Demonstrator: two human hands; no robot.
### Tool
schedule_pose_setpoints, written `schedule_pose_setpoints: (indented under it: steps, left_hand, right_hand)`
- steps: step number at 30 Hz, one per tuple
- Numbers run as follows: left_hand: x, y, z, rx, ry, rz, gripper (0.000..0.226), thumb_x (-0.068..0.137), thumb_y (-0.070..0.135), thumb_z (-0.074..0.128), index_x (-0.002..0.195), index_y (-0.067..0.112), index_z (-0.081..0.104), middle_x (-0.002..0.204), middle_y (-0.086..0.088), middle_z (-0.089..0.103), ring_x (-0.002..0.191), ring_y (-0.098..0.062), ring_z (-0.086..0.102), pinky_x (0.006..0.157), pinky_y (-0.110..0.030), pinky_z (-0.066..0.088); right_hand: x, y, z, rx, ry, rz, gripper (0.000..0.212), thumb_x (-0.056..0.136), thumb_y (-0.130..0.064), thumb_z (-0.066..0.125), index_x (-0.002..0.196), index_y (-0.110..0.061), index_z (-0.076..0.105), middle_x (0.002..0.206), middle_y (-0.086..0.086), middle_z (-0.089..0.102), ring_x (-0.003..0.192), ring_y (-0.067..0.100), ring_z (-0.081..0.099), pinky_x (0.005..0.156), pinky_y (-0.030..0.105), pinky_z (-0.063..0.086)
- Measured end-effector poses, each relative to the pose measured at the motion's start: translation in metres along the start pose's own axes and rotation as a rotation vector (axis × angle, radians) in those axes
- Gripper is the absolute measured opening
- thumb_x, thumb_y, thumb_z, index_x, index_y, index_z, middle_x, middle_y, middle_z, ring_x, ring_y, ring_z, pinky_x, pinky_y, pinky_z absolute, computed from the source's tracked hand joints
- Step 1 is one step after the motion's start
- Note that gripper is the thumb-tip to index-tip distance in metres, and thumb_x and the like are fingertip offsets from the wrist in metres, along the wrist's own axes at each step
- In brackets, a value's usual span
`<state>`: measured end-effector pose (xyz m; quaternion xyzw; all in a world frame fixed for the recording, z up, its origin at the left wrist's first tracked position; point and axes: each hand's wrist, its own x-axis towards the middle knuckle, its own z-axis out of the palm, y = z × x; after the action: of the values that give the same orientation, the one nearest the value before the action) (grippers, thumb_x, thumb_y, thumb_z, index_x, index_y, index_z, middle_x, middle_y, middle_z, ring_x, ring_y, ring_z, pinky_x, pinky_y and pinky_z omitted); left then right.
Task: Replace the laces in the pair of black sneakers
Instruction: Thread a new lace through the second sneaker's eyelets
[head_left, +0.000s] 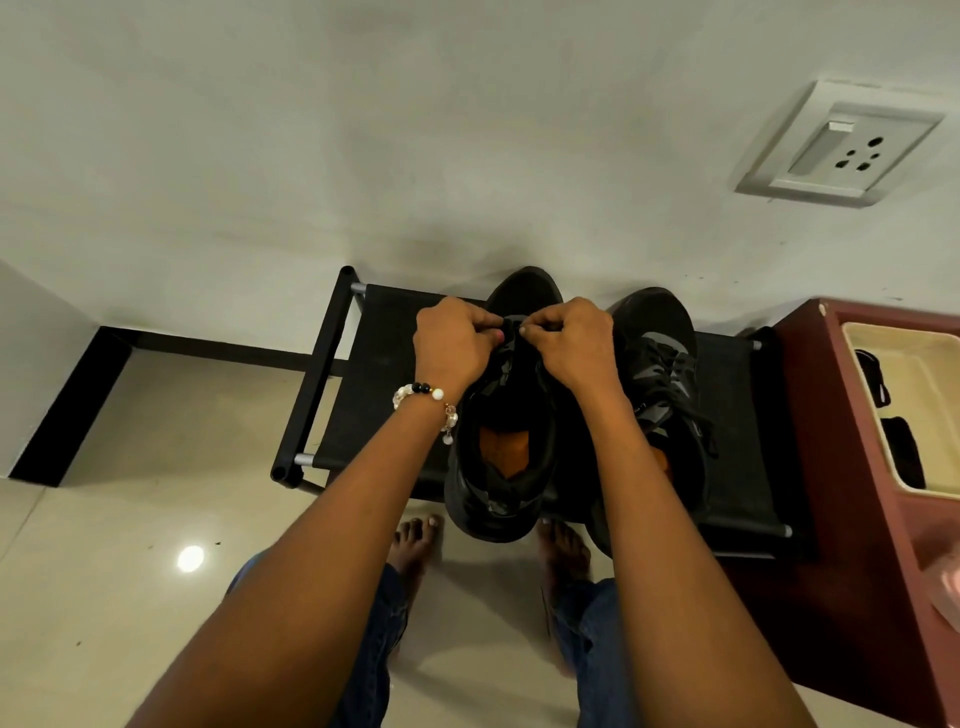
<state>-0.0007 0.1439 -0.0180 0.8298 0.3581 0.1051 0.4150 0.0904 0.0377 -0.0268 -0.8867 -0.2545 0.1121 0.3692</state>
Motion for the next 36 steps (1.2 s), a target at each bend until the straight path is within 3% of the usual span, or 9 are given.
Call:
schedule_pose_setpoints:
  steps: [6,9,16,20,24,27,30,33,36]
  left_hand:
    - [0.001,-0.002,0.002,-0.006,0.031,-0.008,0.022,0.085,0.013,0.072,0.107,0.014,0.074,0.106,-0.005,0.073,0.100,-0.017,0.066,0.094,-0.029,0.051]
    - [0.002,-0.001,0.002,-0.021,0.044,-0.015,0.021,0.085,0.012,0.072,0.106,0.013,0.075,0.105,-0.005,0.073,0.099,-0.017,0.066,0.093,-0.026,0.051]
    - [0.003,0.000,0.001,-0.011,0.038,-0.016,0.021,0.084,0.013,0.073,0.106,0.013,0.075,0.105,-0.005,0.073,0.100,-0.018,0.066,0.094,-0.029,0.051]
    - [0.005,-0.001,0.000,0.019,0.015,-0.018,0.022,0.083,0.014,0.074,0.105,0.015,0.075,0.105,-0.004,0.073,0.099,-0.018,0.066,0.093,-0.030,0.051]
    - [0.004,-0.001,0.003,0.044,0.032,-0.009,0.023,0.083,0.015,0.074,0.106,0.015,0.075,0.105,-0.004,0.073,0.098,-0.019,0.067,0.092,-0.033,0.053]
    - [0.004,-0.002,0.002,0.007,0.043,-0.016,0.022,0.083,0.014,0.074,0.105,0.015,0.075,0.104,-0.004,0.073,0.098,-0.017,0.066,0.091,-0.029,0.052]
    - [0.005,-0.002,0.003,0.005,0.063,-0.005,0.020,0.084,0.015,0.073,0.104,0.014,0.076,0.103,-0.004,0.073,0.098,-0.016,0.067,0.090,-0.025,0.051]
    - [0.005,0.000,0.005,0.038,0.093,0.016,0.017,0.084,0.017,0.073,0.101,0.015,0.077,0.100,-0.004,0.074,0.095,-0.016,0.067,0.087,-0.024,0.051]
    - [0.007,0.000,0.006,0.067,0.093,0.018,0.016,0.084,0.017,0.073,0.100,0.016,0.077,0.100,-0.003,0.074,0.093,-0.016,0.067,0.084,-0.023,0.051]
  right_hand:
    - [0.000,-0.003,0.008,-0.056,-0.019,0.015,0.011,0.086,-0.015,0.068,0.087,-0.012,0.079,0.082,0.008,0.073,0.074,0.019,0.066,0.072,0.035,0.057]
    - [-0.001,-0.003,0.009,0.041,0.000,0.071,0.010,0.086,-0.014,0.069,0.089,-0.012,0.079,0.089,0.005,0.074,0.085,0.017,0.066,0.078,0.031,0.055]
    - [-0.001,-0.007,0.014,0.243,0.001,0.272,0.012,0.082,-0.015,0.073,0.077,-0.025,0.076,0.091,-0.005,0.072,0.096,0.017,0.064,0.090,0.045,0.053]
    - [-0.004,-0.011,0.017,0.205,0.041,0.221,0.009,0.086,-0.011,0.070,0.086,-0.011,0.078,0.090,0.004,0.073,0.092,0.019,0.066,0.085,0.037,0.056]
    - [-0.007,-0.015,0.021,0.064,0.100,0.148,0.016,0.088,-0.009,0.065,0.076,-0.005,0.076,0.079,0.008,0.071,0.077,0.021,0.066,0.069,0.033,0.056]
    - [-0.003,-0.012,0.025,0.195,0.102,0.260,0.013,0.084,-0.012,0.069,0.076,-0.018,0.077,0.089,0.005,0.074,0.091,0.022,0.067,0.084,0.043,0.056]
    - [-0.001,-0.015,0.027,0.284,0.103,0.384,0.031,0.081,-0.014,0.072,0.056,-0.032,0.068,0.089,-0.003,0.073,0.097,0.022,0.065,0.092,0.052,0.049]
    - [0.004,-0.016,0.030,0.280,0.088,0.446,0.036,0.083,-0.015,0.071,0.053,-0.032,0.063,0.091,-0.004,0.072,0.101,0.021,0.062,0.097,0.053,0.041]
    - [0.008,-0.014,0.037,0.263,0.074,0.470,0.036,0.082,-0.021,0.071,0.049,-0.031,0.063,0.108,0.003,0.068,0.112,0.028,0.055,0.095,0.052,0.041]
